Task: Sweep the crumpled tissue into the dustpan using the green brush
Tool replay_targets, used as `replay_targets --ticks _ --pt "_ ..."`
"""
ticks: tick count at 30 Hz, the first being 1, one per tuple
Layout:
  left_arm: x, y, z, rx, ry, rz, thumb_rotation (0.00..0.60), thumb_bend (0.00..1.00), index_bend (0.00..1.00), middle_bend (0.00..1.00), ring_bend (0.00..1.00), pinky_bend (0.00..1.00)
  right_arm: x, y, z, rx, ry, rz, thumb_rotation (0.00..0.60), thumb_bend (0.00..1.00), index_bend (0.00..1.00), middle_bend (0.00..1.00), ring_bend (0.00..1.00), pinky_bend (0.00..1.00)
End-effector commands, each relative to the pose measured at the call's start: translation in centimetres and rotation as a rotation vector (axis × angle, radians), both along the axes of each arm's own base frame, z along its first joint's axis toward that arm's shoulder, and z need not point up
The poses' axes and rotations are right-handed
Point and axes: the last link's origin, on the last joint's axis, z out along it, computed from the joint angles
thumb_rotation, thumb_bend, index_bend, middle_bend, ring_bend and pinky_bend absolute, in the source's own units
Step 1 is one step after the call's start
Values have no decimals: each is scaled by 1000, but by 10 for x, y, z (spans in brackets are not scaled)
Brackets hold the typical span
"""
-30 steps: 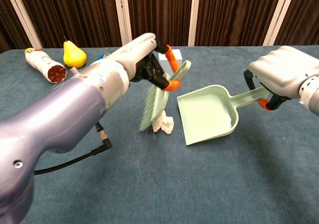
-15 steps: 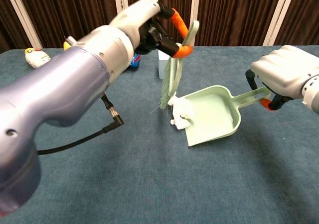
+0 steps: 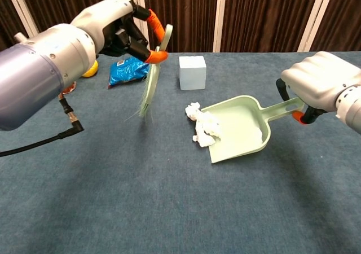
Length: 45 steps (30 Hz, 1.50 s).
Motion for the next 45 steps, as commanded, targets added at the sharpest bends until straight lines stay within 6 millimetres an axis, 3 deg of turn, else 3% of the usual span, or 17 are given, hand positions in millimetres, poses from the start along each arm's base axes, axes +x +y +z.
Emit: replay_targets --ticks 1,10,18,21,28,37,45 --pt "-7 4 0 4 17 7 600 672 783 1000 1000 1000 1 -3 -2 -1 -1 2 600 468 586 820 844 821" --pt "-10 18 -11 16 68 9 600 672 784 1000 1000 1000 1 -12 -4 -14 -6 3 600 468 586 820 844 821" --pt "10 27 -43 -9 94 -9 600 672 784 1000 1000 1000 -1 -18 5 -35 -9 -6 600 468 586 820 844 821" --pt "22 22 -64 -40 98 -24 600 672 784 1000 1000 1000 -4 -21 12 -44 -11 -11 600 469 586 820 844 821" --pt "40 10 -82 -54 65 -50 600 671 782 1000 1000 1000 -6 -20 15 -40 -14 -11 600 469 586 820 844 821" --pt "61 -2 -85 -38 -3 -85 600 654 777 1000 1000 1000 -1 -16 18 -35 -22 -4 600 470 586 820 844 821" --pt "70 -6 -73 -19 -73 -110 600 645 773 1000 1000 1000 -2 -9 11 -15 -22 -18 600 471 586 821 844 821"
